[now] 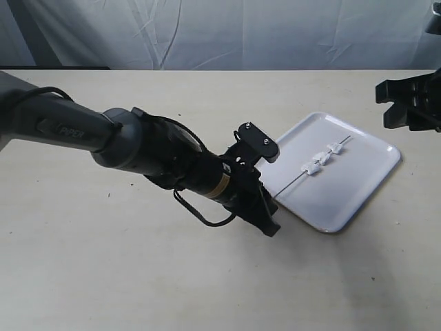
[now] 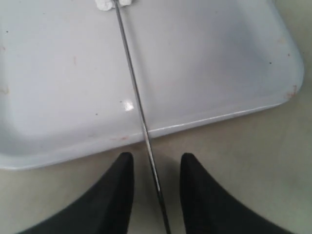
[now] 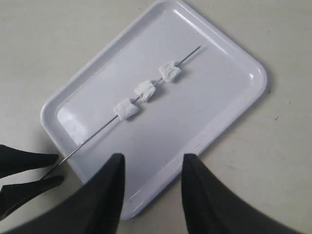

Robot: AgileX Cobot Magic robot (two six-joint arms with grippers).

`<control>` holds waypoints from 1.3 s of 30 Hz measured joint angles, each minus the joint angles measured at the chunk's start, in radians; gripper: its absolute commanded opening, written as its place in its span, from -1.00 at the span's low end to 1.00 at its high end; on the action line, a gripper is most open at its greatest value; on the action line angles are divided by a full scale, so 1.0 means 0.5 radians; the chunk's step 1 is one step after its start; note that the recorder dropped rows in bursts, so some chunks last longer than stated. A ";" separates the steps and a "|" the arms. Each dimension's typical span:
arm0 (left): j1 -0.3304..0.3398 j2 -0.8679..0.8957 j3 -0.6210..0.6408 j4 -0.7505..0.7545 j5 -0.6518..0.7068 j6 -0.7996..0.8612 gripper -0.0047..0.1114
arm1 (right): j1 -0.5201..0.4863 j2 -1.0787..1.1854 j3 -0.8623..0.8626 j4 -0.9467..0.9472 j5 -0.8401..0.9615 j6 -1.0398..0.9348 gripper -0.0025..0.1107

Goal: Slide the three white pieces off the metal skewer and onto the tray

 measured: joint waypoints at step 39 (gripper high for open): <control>0.162 -0.181 0.048 0.007 -0.248 -0.221 -0.92 | 0.000 0.000 0.000 0.115 0.106 0.000 -0.28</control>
